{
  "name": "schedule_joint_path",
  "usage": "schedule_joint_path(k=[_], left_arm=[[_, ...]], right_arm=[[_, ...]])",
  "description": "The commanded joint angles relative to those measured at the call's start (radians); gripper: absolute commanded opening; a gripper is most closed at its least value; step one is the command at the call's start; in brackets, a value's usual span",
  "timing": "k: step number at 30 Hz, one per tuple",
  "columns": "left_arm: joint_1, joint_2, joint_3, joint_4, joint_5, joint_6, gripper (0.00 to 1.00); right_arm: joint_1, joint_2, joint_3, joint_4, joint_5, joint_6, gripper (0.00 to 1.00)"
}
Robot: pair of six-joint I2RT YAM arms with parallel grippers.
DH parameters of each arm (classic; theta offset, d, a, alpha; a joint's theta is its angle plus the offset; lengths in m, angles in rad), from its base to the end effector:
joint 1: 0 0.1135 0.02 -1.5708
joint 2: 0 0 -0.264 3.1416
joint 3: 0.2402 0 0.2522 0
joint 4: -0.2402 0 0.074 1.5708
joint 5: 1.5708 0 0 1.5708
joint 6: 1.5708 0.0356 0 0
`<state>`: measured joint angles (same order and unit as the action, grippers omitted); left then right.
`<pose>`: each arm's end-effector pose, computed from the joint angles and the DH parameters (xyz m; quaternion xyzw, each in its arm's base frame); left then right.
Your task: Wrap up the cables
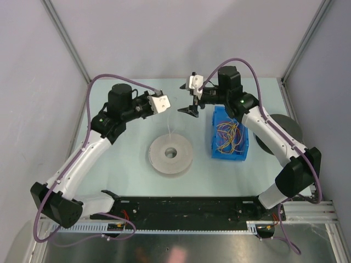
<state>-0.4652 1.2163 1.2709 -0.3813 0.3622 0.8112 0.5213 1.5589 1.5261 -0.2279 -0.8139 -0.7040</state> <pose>0.2368 -0.1330 0.3999 0.5605 0.5795 -0.0455 0.5898 0.2982 0.2011 0.4040 -0.6160 0.4572 0.2615 0.5857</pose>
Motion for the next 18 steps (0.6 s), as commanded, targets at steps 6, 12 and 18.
schedule_joint_path(k=[6,12,18], left_arm=[[-0.059,-0.045,-0.055,0.022,-0.100,0.296,0.00],[-0.102,-0.080,-0.113,0.069,-0.117,0.388,0.00],[-0.125,-0.079,-0.117,0.083,-0.137,0.405,0.00]], right_arm=[[0.048,-0.035,0.031,-0.067,-0.058,0.042,0.81],[0.049,0.018,0.096,-0.078,-0.074,0.180,0.66],[0.051,0.100,0.188,-0.158,-0.065,0.211,0.50]])
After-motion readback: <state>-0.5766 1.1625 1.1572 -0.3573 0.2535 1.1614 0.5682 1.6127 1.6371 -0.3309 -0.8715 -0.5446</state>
